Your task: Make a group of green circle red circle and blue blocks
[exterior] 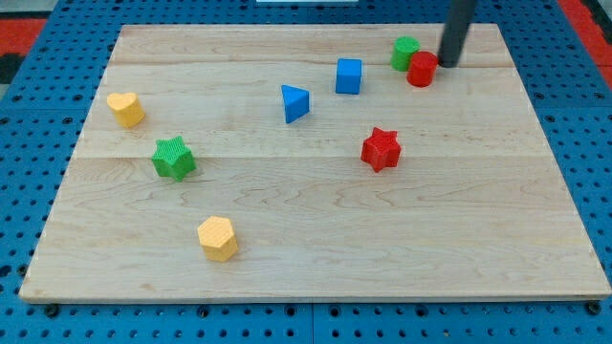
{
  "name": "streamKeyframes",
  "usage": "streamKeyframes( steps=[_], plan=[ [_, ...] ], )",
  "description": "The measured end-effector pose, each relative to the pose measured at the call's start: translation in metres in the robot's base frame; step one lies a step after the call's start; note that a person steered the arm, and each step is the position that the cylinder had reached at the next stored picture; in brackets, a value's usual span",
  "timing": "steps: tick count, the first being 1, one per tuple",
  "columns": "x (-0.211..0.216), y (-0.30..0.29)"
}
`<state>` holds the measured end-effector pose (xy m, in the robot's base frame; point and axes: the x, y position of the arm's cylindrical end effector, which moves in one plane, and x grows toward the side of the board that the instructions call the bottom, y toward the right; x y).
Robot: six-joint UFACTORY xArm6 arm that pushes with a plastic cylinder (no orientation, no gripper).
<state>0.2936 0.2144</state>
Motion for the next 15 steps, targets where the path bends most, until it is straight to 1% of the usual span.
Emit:
streamKeyframes(
  steps=[1,2,3,4,5,6,7,8,9,10,11,12,13,14,15],
  plan=[
    [0.052,0.014],
    [0.031,-0.033],
    [0.0,-0.038],
    [0.007,-0.031],
    [0.014,-0.075],
    [-0.013,-0.08],
    [-0.025,-0.062],
    [0.007,-0.105],
    [-0.016,-0.158],
    [-0.032,-0.166],
    [-0.05,-0.113],
    [-0.018,-0.117],
    [0.075,-0.123],
    [0.046,-0.206],
    [0.003,-0.214]
  ],
)
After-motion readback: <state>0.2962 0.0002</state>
